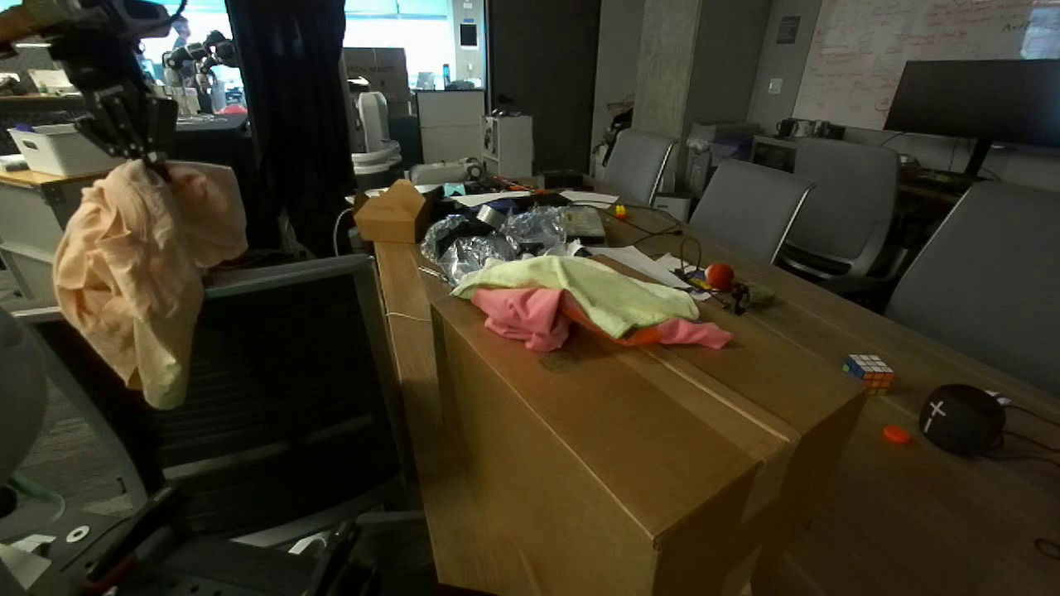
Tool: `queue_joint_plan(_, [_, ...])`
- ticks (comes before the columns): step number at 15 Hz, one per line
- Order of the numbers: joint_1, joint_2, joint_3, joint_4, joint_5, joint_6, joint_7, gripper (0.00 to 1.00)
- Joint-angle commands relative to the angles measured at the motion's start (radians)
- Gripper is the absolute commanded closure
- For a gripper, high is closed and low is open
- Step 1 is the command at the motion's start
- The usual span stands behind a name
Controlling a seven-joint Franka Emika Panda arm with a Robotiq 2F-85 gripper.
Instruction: Remove the t-shirts and yellow towel from the backrest of the grey chair and place them on top of the brown box
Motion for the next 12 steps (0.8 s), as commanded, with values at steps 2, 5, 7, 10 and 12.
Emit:
queue_joint_plan(2, [-0.049,-0.081,-0.008,0.047,-0.006,-0.001,0.012,0.96])
queue_joint_plan(5, [-0.093,-0.126,-0.027,0.057,0.003,0.007,0.009,0.96])
queue_joint_plan(7, [-0.125,-0.163,-0.045,0.05,0.008,0.021,0.012,0.96])
queue_joint_plan(10, [-0.176,-0.234,-0.077,0.027,0.016,0.047,0.025,0.96])
queue_joint_plan(12, [-0.214,-0.29,-0.106,0.006,0.037,0.065,0.02,0.96])
